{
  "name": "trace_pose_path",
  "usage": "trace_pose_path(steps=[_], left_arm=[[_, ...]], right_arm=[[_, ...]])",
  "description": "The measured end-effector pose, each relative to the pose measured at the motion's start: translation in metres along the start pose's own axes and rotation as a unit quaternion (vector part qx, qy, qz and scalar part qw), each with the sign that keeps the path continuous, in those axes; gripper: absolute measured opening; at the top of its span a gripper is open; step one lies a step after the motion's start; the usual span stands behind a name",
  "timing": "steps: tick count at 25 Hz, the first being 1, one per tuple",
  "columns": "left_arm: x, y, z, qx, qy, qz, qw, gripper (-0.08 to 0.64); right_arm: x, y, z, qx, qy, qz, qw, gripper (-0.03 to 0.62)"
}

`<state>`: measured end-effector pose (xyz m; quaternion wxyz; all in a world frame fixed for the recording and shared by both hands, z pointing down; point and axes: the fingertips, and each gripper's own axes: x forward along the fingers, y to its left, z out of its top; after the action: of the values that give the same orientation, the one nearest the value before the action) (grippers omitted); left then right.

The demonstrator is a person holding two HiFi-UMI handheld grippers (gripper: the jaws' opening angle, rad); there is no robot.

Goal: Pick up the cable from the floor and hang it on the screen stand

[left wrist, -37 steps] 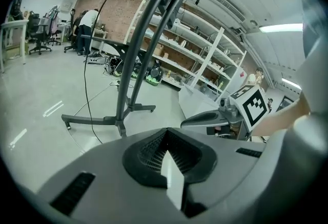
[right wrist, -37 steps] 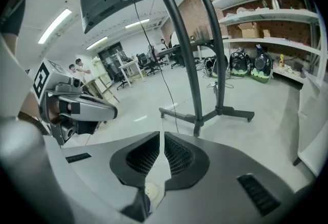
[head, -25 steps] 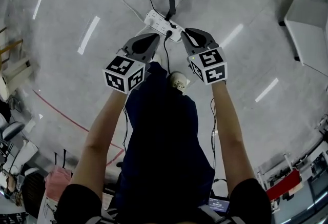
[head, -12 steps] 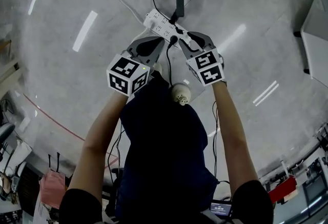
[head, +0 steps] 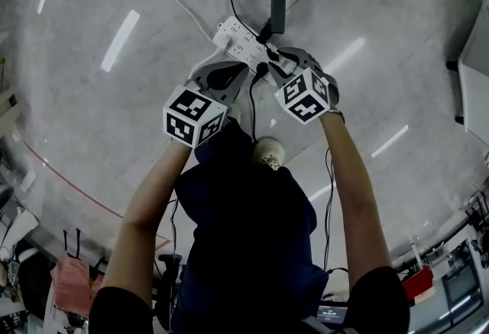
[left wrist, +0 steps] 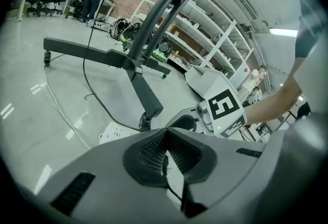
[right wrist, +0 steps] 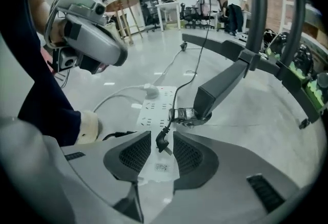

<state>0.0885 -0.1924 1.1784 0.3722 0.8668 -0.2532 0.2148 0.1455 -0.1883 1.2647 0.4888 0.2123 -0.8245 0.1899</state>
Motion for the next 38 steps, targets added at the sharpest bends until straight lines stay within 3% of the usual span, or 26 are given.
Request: trace_pose_path(steps=[2,7,13,20,26,31,38], left_arm=[[0.005,0.002,-0.002,-0.002,0.002,-0.004,1.0,0.006],[0.013,0.006,-0.004,-0.012,0.0,-0.012,0.9999,0.006],[0.011,0.009,-0.01,-0.013,0.007,-0.011,0.9998,0.006],[0.004,0.003,-0.012,-0.023,0.01,-0.01,0.9996,0.006],[-0.009,-0.006,-0.007,-0.032,0.014,-0.008,0.9994,0.006],[-0.027,-0.015,0.005,-0.035,0.016,-0.004,0.9993,0.006],[-0.057,-0.035,0.026,-0.042,0.022,-0.004,0.9989,0.006]], right_arm=[[0.007,0.0,-0.001,-0.018,0.01,0.005,1.0,0.137],[0.021,-0.002,-0.002,-0.009,0.021,0.022,1.0,0.137],[0.041,0.001,-0.011,-0.051,0.071,0.022,0.996,0.137],[0.037,-0.001,-0.007,-0.013,0.076,0.031,0.997,0.135],[0.018,0.001,0.013,0.055,0.044,0.043,0.997,0.133],[-0.003,0.017,0.033,0.129,0.015,0.068,0.989,0.133],[-0.043,0.033,0.054,0.115,0.012,0.07,0.991,0.133]])
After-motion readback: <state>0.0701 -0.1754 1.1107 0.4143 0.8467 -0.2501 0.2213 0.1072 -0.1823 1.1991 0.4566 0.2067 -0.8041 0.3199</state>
